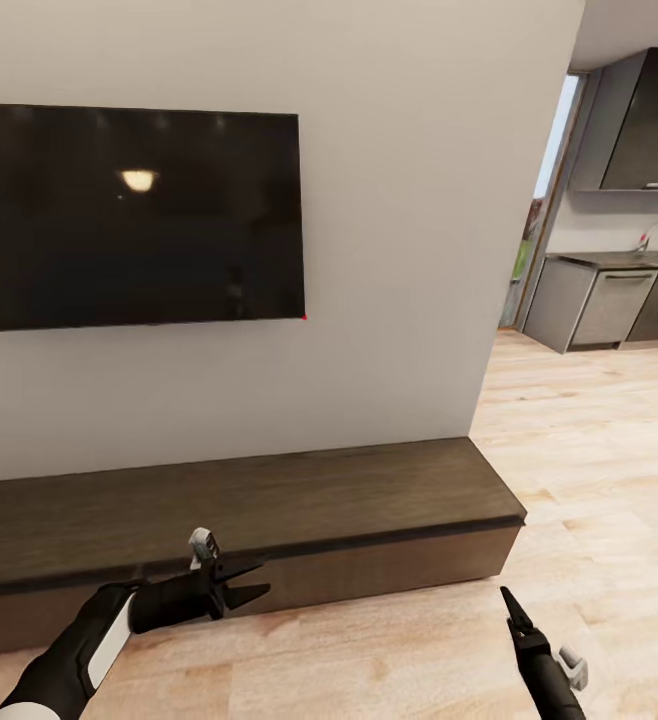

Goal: Place each of the two pumpkins and all three candles from the living room inside a cabinet in the living room (use any cabinet), then make sure every cabinet is closed, and position the cauldron so it is next to a table in the living room.

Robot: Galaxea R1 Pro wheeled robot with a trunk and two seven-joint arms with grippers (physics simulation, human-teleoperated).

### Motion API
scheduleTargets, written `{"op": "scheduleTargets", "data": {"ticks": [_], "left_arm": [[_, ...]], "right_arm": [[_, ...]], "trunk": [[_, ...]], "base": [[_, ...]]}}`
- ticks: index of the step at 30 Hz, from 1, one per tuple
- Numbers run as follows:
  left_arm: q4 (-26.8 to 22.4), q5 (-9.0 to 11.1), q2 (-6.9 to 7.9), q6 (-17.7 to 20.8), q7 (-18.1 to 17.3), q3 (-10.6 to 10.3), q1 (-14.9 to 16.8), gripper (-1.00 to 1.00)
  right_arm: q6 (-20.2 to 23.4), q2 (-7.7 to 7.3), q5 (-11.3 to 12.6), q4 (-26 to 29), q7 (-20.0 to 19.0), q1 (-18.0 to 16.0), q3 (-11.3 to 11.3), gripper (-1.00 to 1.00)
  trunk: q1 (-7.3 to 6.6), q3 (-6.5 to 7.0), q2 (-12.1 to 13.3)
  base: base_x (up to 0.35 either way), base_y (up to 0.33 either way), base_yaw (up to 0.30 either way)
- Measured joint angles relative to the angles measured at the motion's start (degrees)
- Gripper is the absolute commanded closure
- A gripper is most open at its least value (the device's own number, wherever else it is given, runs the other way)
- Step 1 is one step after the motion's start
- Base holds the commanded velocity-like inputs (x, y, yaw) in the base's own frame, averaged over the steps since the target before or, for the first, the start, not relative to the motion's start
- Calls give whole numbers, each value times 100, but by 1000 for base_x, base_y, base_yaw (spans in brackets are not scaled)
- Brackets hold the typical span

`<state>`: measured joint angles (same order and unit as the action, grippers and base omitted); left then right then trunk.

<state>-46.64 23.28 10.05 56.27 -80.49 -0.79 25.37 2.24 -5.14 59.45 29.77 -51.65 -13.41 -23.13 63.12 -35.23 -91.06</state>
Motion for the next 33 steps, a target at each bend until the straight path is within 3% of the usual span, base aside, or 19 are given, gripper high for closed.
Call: {"op": "scheduleTargets", "data": {"ticks": [2, 5, 12, 17, 24, 33], "left_arm": [[-1, -3, -18, -1, -15, -2, 0, -100], [-2, -7, -41, -1, -23, -12, 0, -100], [-7, -1, -45, -1, -34, -8, 0, -100], [-5, 0, -50, -1, -35, -19, 0, -100], [-11, -2, -55, -1, -35, -26, 0, -100], [-11, -7, -58, -1, -35, -30, -1, -100]], "right_arm": [[-327, 4, 33, -19, 0, 0, -1, -100], [-374, 3, 48, -32, -36, 0, 6, -100], [528, -9, 42, -39, -87, 0, -17, -100], [642, -13, 77, -22, -172, 0, -26, -100], [1064, -34, 444, -33, -338, 0, -26, -100], [1158, -39, 496, -63, -416, 0, -29, -100]], "trunk": [[44, -36, -80], [110, -90, -201], [264, -215, -481], [373, -305, -682], [527, -431, -963], [725, -593, -1324]], "base": [[0, 0, 0], [0, 0, 0], [0, 0, 0], [0, 0, 0], [0, 0, 0], [0, 0, 0]]}}
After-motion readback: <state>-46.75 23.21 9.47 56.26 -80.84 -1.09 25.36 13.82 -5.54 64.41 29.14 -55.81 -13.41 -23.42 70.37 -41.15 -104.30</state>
